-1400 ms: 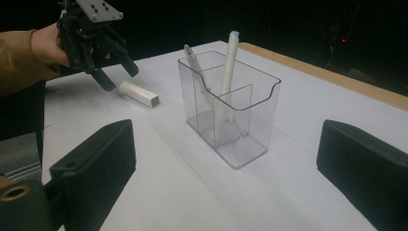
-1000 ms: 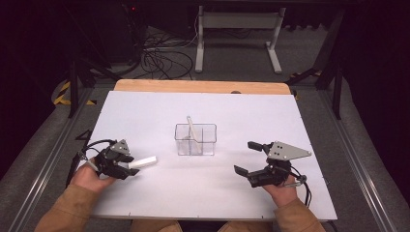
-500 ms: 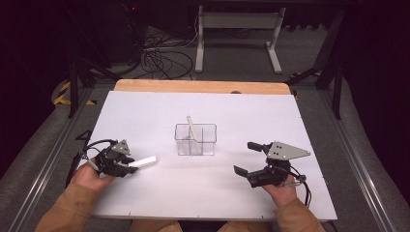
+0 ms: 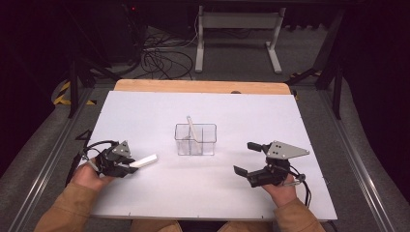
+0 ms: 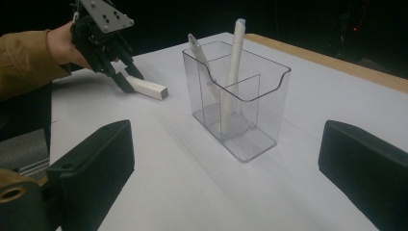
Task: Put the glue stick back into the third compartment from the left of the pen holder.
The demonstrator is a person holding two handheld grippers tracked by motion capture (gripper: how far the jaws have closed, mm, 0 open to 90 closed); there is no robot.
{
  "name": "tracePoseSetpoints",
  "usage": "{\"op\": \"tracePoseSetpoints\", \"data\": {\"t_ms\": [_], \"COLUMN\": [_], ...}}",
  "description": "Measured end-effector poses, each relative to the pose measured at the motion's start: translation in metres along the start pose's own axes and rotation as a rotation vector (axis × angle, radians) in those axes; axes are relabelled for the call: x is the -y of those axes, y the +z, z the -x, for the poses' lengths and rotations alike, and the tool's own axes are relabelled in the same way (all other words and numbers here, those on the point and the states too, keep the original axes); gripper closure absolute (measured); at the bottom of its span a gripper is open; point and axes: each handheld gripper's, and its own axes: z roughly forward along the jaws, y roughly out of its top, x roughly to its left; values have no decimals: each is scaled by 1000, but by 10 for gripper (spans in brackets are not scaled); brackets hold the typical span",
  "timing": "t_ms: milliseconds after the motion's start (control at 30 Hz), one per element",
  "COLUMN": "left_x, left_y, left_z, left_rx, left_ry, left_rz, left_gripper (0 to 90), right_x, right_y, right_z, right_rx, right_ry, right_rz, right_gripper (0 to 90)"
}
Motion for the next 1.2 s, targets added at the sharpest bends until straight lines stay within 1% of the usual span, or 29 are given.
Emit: {"op": "tracePoseSetpoints", "data": {"t_ms": [33,67,100,167,200,267,300,367,400,467,567,600,667,700,833,1000,1133,1200], "left_x": [-1,-1,-2,-3,-3,-4,-5,-6,-7,-9,-11,-12,-13,-14,-16,-21,-27,-30], "left_y": [-1,-2,-3,-5,-7,-12,-14,-19,-21,-26,-30,-32,-34,-35,-39,-45,-53,-57], "left_z": [1,1,1,2,2,3,2,4,4,5,7,7,8,9,10,13,15,17], "left_rx": [-22,-19,-24,-23,-32,-34,-32,-41,-36,-40,-38,-33,-44,-37,-41,-27,-31,-22], "left_ry": [10,13,17,16,18,17,25,21,28,32,27,31,35,34,39,37,40,33], "left_rz": [2,2,4,8,17,33,39,57,58,68,86,84,92,92,98,119,133,144], "left_gripper": [645,645,646,646,647,647,647,647,648,648,648,648,648,649,648,648,648,648], "right_x": [0,0,0,0,0,0,0,0,0,1,1,1,1,1,1,1,1,0], "right_y": [0,0,0,0,0,0,0,0,0,0,0,0,0,0,-1,-1,-1,-1], "right_z": [0,0,0,0,0,0,0,0,0,0,0,0,0,0,0,0,0,-1], "right_rx": [0,0,0,0,0,-1,-1,-1,-2,-2,-3,-3,-3,-3,-2,-1,-1,-2], "right_ry": [-1,-1,-1,-1,0,-1,-1,-1,0,-2,-1,-1,-2,-2,-2,-5,-5,-4], "right_rz": [0,0,1,1,1,1,1,2,2,2,2,3,3,4,5,7,7,8], "right_gripper": [58,58,58,58,58,57,57,58,58,57,57,57,57,57,57,57,57,57]}}
